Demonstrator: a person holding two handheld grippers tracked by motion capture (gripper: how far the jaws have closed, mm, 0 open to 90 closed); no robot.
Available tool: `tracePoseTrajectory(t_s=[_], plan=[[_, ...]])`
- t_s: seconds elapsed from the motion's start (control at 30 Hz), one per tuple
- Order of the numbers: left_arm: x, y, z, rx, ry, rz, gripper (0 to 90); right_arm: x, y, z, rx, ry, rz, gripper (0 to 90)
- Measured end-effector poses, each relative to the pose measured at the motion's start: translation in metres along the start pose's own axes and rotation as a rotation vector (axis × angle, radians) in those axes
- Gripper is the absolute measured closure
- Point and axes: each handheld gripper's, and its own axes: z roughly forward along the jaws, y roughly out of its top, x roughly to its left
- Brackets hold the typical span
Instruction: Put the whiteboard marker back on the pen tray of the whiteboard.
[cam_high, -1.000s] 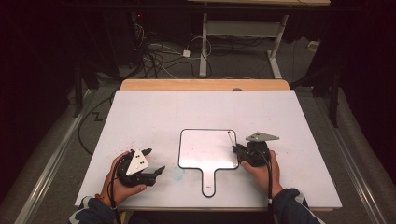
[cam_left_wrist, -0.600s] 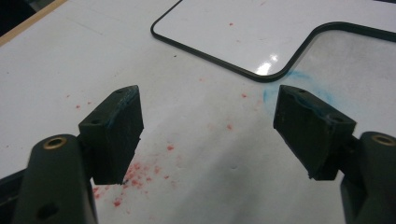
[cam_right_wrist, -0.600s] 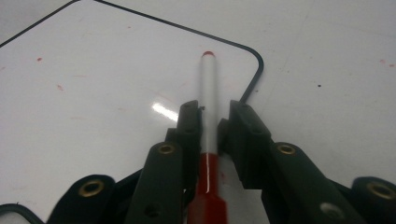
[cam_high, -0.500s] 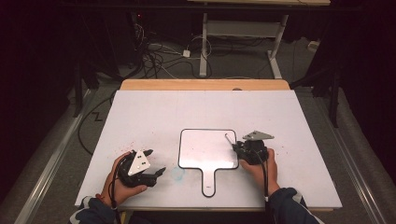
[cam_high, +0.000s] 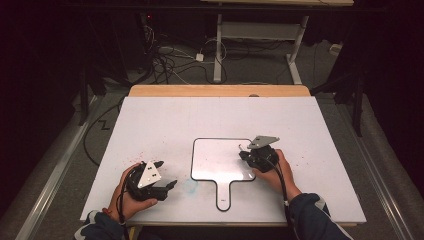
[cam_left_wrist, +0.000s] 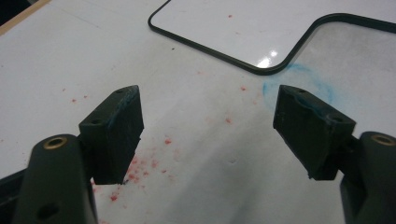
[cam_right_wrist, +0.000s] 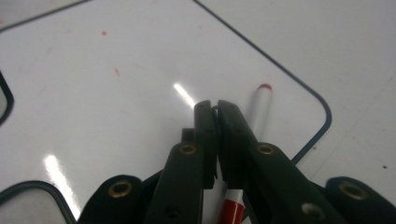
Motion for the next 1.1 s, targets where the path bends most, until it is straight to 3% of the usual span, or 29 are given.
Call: tracePoseTrajectory(t_s=[0.07, 0.23, 0.27, 0.43, 0.53, 0.77, 0.93, 1.1], plan=[[0.0, 0.0, 0.0, 0.001, 0.001, 0.0, 23.1, -0.002, -0.002, 0.002, 0.031, -0.017, -0.013, 87.5], [0.0, 0.0, 0.0, 0.003, 0.0, -0.001, 23.1, -0.01, -0.005, 0.0, 0.034, -0.062, 0.025, 86.5], [0.0, 0.0, 0.0, 0.002, 0.0, 0.0, 23.1, -0.01, -0.006, 0.0, 0.03, -0.062, 0.047, 86.6], [0.0, 0.0, -0.001, -0.001, 0.0, 0.0, 23.1, -0.013, -0.009, -0.002, 0.028, -0.063, 0.051, 85.9], [0.0, 0.0, -0.001, -0.003, 0.0, 0.0, 23.1, -0.016, -0.012, -0.005, 0.013, -0.052, 0.081, 85.4], [0.001, 0.001, -0.002, -0.015, 0.008, 0.01, 23.1, -0.016, -0.013, -0.005, 0.006, -0.046, 0.088, 83.7], [0.001, 0.001, -0.003, -0.017, 0.012, 0.008, 23.0, -0.018, -0.012, -0.011, -0.043, -0.041, 0.094, 81.4], [0.001, 0.001, -0.004, -0.022, 0.017, 0.003, 22.7, -0.018, -0.01, -0.023, -0.1, -0.054, 0.055, 76.7]])
